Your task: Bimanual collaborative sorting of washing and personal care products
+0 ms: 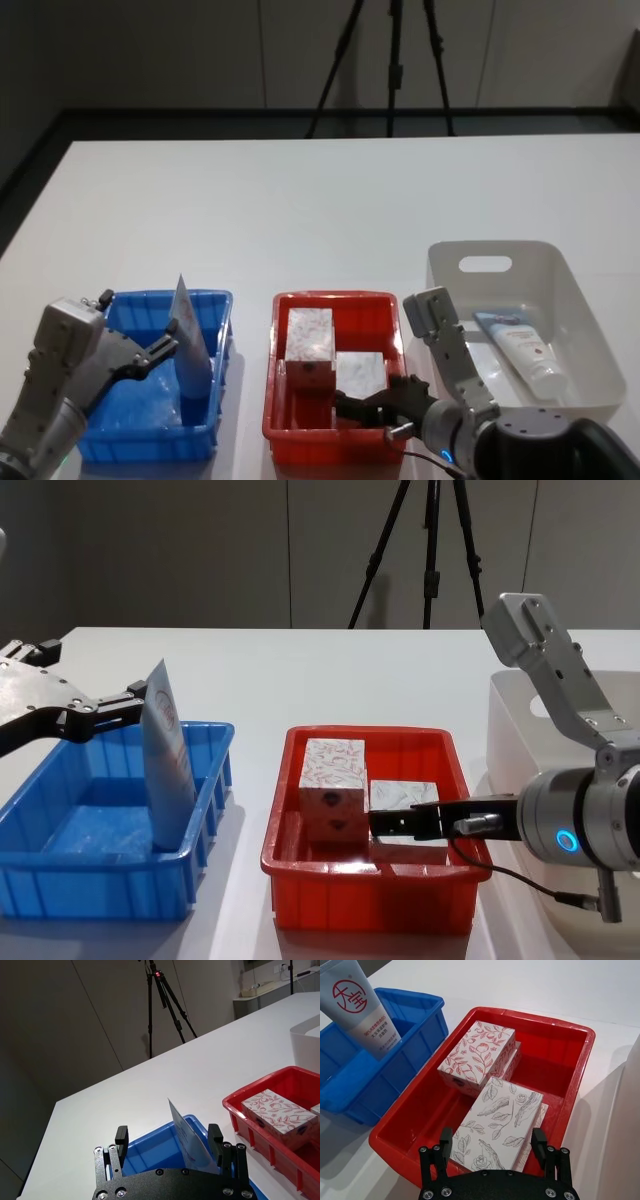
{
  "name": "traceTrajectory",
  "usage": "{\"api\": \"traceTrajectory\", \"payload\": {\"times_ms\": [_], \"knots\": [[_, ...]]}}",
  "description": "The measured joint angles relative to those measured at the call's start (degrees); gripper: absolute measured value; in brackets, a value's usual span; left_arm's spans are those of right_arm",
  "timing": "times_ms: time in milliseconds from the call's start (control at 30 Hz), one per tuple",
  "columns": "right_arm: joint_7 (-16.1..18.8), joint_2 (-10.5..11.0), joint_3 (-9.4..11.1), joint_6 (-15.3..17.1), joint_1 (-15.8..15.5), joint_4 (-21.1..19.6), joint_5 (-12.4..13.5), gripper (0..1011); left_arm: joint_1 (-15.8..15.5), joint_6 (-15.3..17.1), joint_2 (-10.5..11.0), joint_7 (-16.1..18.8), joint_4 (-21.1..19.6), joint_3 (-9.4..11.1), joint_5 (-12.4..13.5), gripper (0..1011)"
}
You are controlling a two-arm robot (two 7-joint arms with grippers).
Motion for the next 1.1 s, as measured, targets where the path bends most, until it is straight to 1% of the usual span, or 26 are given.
{"api": "traceTrajectory", "payload": {"times_ms": [233, 1100], "knots": [[0.02, -0.93, 0.15, 0.36, 0.75, 1.1, -0.42, 1001, 0.0, 0.0, 0.0, 0.0, 0.0, 0.0, 0.0, 1001], [-0.32, -2.66, 0.44, 1.83, 1.87, 2.7, -2.94, 1001, 0.0, 0.0, 0.0, 0.0, 0.0, 0.0, 0.0, 1001]]}}
